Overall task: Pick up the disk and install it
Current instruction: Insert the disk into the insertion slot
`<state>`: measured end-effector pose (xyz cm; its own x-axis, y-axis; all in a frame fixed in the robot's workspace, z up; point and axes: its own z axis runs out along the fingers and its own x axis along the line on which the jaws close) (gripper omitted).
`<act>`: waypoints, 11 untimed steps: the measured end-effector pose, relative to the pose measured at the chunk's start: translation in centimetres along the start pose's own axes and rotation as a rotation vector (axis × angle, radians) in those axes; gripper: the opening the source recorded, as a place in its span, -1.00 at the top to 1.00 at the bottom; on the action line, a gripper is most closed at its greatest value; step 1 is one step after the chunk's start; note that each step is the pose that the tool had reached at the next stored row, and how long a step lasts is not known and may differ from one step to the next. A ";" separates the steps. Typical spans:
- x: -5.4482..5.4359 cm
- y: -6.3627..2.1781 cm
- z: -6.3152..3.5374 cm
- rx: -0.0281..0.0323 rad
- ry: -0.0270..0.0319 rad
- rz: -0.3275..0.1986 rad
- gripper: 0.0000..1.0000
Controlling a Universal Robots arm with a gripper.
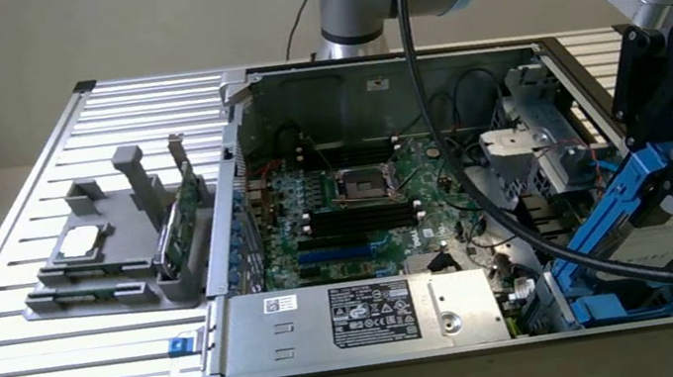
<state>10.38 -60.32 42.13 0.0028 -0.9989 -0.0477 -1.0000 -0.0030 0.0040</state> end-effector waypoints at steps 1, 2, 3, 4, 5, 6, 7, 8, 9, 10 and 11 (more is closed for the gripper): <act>0.0 0.01 0.05 0.0000 -0.0002 0.000 0.34; 0.0 0.02 0.11 0.0000 -0.0002 0.000 0.34; 0.0 0.03 0.15 0.0000 -0.0001 0.000 0.34; 0.0 0.04 0.20 0.0000 -0.0001 0.000 0.34; 0.0 0.05 0.25 0.0000 -0.0001 0.000 0.34; 0.0 0.07 0.29 0.0000 -0.0002 0.000 0.34; 0.0 0.08 0.33 0.0000 -0.0002 0.000 0.34; 0.0 0.10 0.36 0.0001 -0.0001 0.000 0.34; 0.0 0.13 0.41 0.0001 -0.0001 0.000 0.34; 0.0 0.14 0.44 0.0001 -0.0001 0.001 0.34; 0.0 0.15 0.46 0.0001 -0.0001 0.001 0.34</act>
<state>10.23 -60.32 41.67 0.0022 -0.9989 -0.0478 -1.0000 -0.0024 0.0040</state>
